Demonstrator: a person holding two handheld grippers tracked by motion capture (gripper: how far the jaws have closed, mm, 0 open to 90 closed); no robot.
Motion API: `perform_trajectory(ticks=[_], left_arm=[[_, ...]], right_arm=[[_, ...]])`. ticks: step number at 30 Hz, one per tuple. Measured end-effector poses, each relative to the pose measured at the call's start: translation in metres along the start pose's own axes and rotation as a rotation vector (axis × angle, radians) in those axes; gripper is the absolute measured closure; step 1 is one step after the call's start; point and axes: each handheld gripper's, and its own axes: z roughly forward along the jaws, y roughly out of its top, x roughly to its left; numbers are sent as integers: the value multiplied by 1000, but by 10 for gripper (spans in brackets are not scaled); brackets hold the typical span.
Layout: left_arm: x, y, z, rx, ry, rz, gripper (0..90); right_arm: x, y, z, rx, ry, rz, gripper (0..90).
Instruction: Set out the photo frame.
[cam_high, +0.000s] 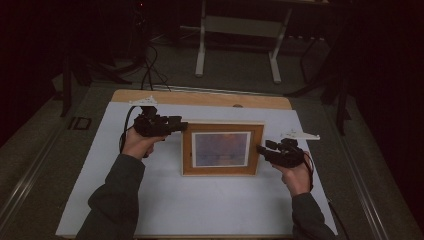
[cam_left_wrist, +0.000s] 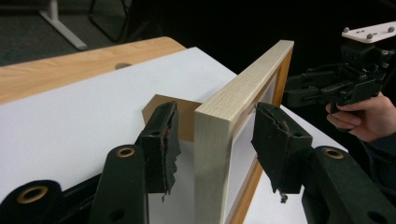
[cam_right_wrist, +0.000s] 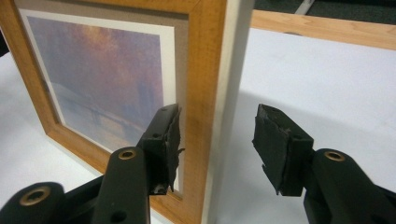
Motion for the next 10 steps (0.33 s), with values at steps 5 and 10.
perform_trajectory(ticks=[5, 10], left_arm=[[-6, -3, -18, -31, 61, 5, 489], [-13, -11, -34, -23, 174, 28, 470]], right_arm=[[-5, -2, -9, -3, -3, 5, 490], [-10, -8, -16, 16, -9, 11, 465]])
